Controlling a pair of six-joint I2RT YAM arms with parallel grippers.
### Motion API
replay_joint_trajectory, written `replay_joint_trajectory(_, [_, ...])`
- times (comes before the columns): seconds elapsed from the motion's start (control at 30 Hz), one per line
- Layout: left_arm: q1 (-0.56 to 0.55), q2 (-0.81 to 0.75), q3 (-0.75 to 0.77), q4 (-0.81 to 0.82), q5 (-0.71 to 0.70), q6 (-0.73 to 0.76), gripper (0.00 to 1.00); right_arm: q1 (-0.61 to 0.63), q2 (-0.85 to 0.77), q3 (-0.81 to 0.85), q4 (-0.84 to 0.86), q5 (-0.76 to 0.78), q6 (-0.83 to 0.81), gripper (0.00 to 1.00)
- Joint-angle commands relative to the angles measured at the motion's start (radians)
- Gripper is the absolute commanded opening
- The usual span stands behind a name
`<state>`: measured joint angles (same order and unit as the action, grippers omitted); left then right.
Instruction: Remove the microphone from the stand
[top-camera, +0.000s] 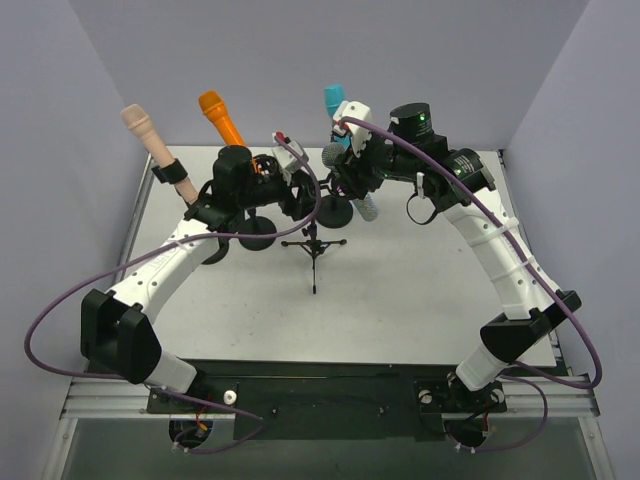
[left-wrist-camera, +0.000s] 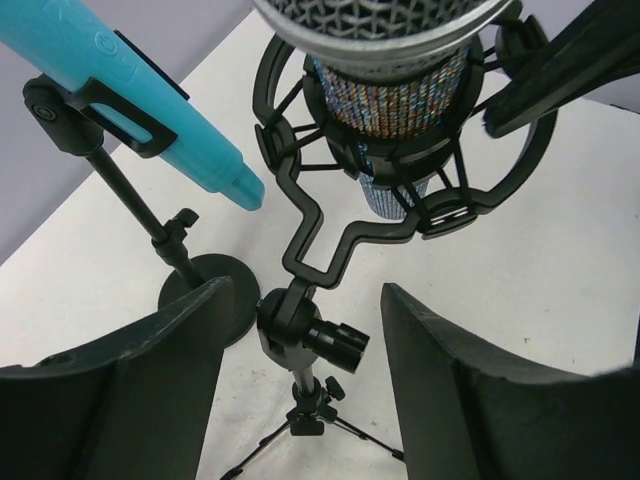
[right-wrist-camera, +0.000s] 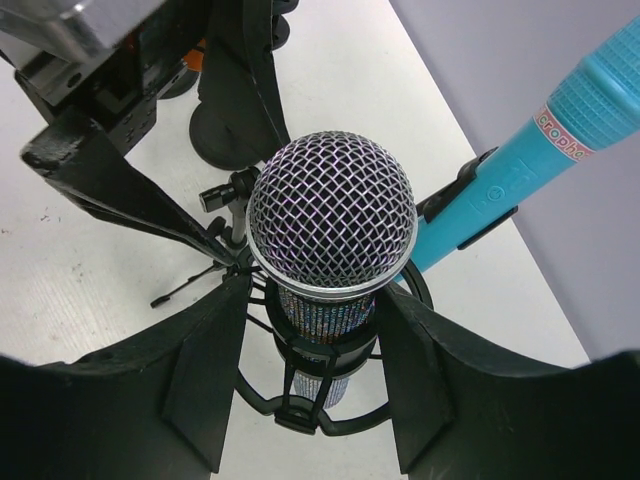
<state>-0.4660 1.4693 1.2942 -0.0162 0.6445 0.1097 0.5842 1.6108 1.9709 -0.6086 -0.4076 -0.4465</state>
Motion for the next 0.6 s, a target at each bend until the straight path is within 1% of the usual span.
replay_joint_trajectory(0.0, [-0.003,0.026,0.054,0.059,0.02,0.054,0.68,0.014,-0.014,-0.014,0.0,-0.013,0.008,0.48])
replay_joint_trajectory(0.03, [-0.003,0.029,0.056,0.058,0.02,0.053,0.65,0.013,-0.012,-0.01,0.0,-0.013,0.009,0.48])
replay_joint_trajectory(0.07, [-0.003,0.032,0.059,0.061,0.024,0.047,0.58,0.012,-0.009,-0.009,0.001,-0.013,0.011,0.49])
replay_joint_trajectory(0.1, [-0.003,0.034,0.06,0.062,0.029,0.042,0.55,0.012,-0.008,-0.006,0.003,-0.011,0.011,0.48])
replay_joint_trajectory(0.13, [-0.005,0.034,0.065,0.061,0.041,0.032,0.48,0.014,-0.008,-0.004,0.001,-0.01,0.011,0.48])
replay_joint_trajectory(0.2, [-0.006,0.029,0.071,0.059,0.053,0.013,0.4,0.014,-0.009,0.003,0.0,-0.005,0.017,0.49])
replay_joint_trajectory(0.23, [-0.008,0.028,0.071,0.058,0.055,0.004,0.39,0.017,-0.015,0.009,0.0,-0.007,0.02,0.49])
replay_joint_trajectory(0.3, [-0.01,0.017,0.074,0.052,0.069,-0.022,0.33,0.025,-0.031,0.019,-0.022,0.004,0.014,0.49])
replay_joint_trajectory(0.33, [-0.011,0.01,0.076,0.05,0.076,-0.042,0.25,0.025,-0.038,0.019,-0.032,0.006,0.014,0.49])
replay_joint_trajectory(0.47, [-0.013,-0.023,0.077,0.029,0.121,-0.103,0.15,0.031,-0.081,0.017,-0.071,-0.002,0.022,0.5])
replay_joint_trajectory(0.53, [-0.013,-0.05,0.062,0.028,0.133,-0.163,0.11,0.034,-0.11,0.011,-0.091,-0.008,0.026,0.52])
replay_joint_trajectory(0.57, [-0.013,-0.058,0.045,0.028,0.142,-0.169,0.08,0.032,-0.118,0.006,-0.097,-0.013,0.026,0.53])
